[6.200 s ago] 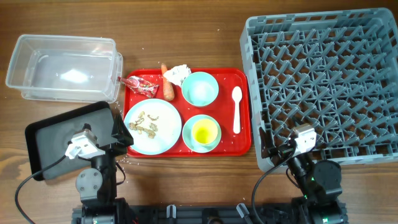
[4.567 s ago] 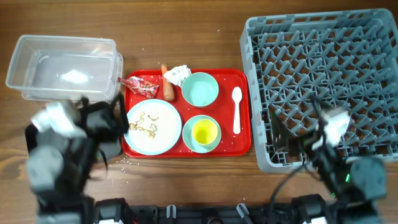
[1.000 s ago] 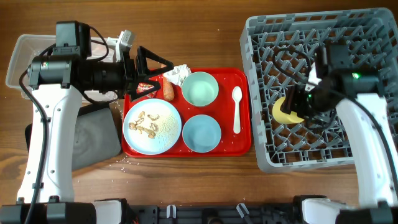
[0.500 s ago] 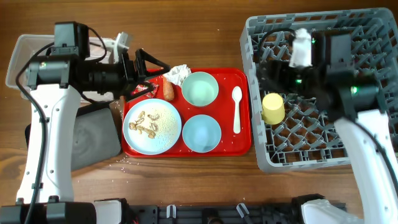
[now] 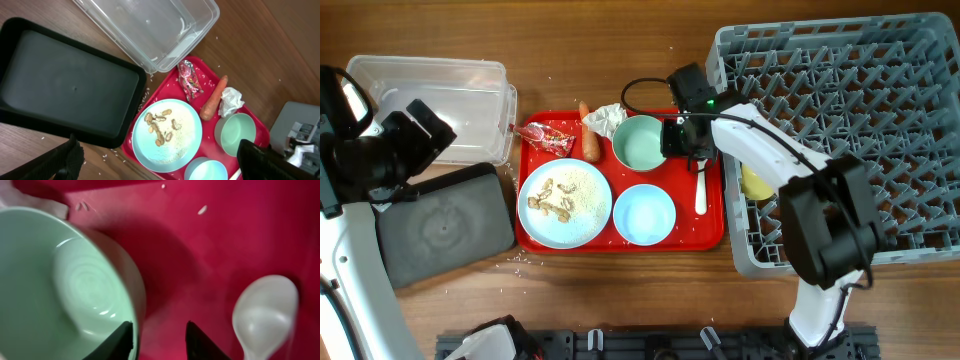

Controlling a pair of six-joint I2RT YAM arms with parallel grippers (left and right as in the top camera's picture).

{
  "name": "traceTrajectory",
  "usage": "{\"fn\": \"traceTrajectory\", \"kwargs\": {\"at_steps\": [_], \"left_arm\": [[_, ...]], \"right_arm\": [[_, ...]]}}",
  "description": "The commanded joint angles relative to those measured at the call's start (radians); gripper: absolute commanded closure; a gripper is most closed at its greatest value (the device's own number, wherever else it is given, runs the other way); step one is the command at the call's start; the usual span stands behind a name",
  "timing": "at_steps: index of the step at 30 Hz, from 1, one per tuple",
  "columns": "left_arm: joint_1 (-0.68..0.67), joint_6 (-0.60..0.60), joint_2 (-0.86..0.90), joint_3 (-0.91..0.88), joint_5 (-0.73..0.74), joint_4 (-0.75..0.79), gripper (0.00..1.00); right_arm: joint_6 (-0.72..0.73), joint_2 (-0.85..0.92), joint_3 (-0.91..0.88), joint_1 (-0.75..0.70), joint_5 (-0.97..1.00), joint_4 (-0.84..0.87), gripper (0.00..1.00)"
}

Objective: Sort waste into correct bins and load items into the dishwasher rack
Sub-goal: 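Grasp the light-green bowl with the right gripper and move it to the rack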

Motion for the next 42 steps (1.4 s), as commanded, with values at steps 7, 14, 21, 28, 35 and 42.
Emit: {"fn": "traceTrajectory", "kwargs": {"at_steps": [7, 14, 21, 28, 35, 42], "left_arm": [[0.005, -0.009, 0.0, 0.013, -0.039, 0.006, 0.0], [0.005, -0.009, 0.0, 0.013, -0.038, 0.006, 0.0], [0.005, -0.009, 0.0, 0.013, -0.038, 0.006, 0.0], [0.005, -0.009, 0.0, 0.013, -0.038, 0.006, 0.0], [0.005, -0.009, 0.0, 0.013, -0.039, 0.006, 0.0], [0.005, -0.009, 0.0, 0.013, -0.038, 0.006, 0.0]], "right_arm": [[0.004, -0.132, 0.088, -0.031, 0.183, -0.114, 0.96], [-0.048, -0.467, 0.13, -0.039, 0.999, -0.246, 0.96], [-0.195, -0.34, 0.096, -0.245, 1.259, -0.19, 0.96], [-0.47, -0.138, 0.096, -0.383, 1.242, -0.03, 0.96], [-0.468, -0.055, 0.096, -0.358, 1.198, -0.035, 0.96], [-0.394, -0.121, 0.106, -0.28, 0.883, -0.185, 0.73]]}}
